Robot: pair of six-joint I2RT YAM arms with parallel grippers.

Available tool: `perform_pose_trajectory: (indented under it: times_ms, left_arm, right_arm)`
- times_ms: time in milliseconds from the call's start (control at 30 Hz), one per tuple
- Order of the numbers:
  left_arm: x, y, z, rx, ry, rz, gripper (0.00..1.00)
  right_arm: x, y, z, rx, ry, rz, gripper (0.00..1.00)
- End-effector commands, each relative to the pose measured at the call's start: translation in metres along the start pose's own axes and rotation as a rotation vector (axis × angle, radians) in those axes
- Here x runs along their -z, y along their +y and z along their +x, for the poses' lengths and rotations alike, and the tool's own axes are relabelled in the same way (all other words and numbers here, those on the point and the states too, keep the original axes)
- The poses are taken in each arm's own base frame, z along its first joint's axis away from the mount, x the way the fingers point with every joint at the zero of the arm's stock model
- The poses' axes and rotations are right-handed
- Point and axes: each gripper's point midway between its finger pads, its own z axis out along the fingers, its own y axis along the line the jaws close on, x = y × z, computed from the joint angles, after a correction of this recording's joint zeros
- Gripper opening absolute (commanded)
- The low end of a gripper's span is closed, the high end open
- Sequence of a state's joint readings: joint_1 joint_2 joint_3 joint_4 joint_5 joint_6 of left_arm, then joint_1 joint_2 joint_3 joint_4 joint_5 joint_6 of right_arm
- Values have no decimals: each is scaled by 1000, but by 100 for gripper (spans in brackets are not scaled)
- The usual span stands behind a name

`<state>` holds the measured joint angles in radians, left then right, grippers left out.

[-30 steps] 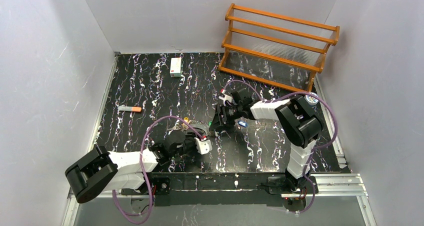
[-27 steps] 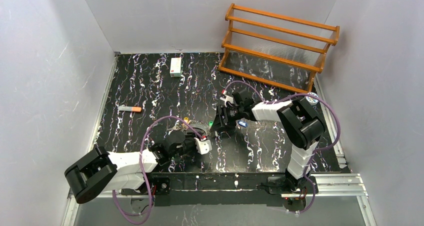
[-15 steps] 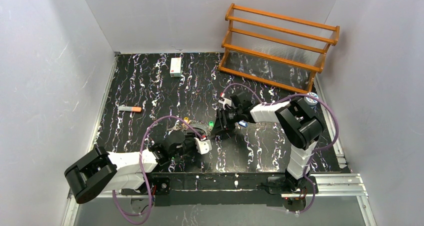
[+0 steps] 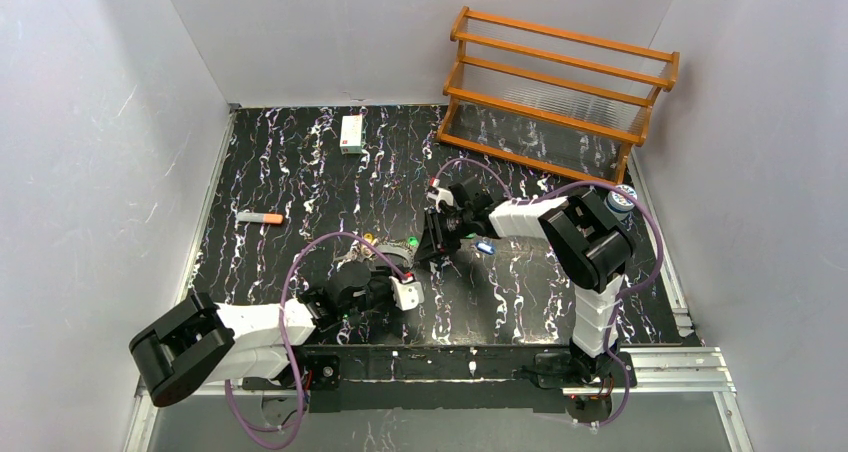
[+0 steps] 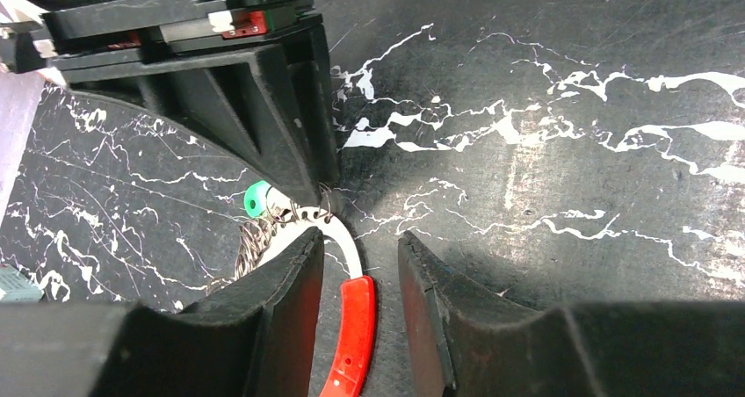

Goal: Put the keys on the keyring

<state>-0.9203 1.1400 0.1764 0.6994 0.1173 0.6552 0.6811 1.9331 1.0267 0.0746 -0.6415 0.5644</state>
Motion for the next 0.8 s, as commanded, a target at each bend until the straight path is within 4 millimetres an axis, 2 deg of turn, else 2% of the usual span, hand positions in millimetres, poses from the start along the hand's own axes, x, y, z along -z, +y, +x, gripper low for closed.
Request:
perform_pose_trajectory:
  times_ms: [0, 267, 567, 767]
  left_arm:
    - [-1, -6, 0, -18, -7, 27, 35]
    - [-10, -4, 5, -15, 34, 28, 33]
    - [-21, 8, 11, 6, 75, -35, 30]
    - [-26, 7, 13, 3, 75, -36, 30]
  right_arm:
    - [-1, -2, -15, 52, -26, 40, 37]
    - [-2, 3, -23, 68, -39, 24, 38]
    - [-3, 10, -35, 82, -56, 8, 34]
    - [-8, 14, -39, 81, -54, -19, 34]
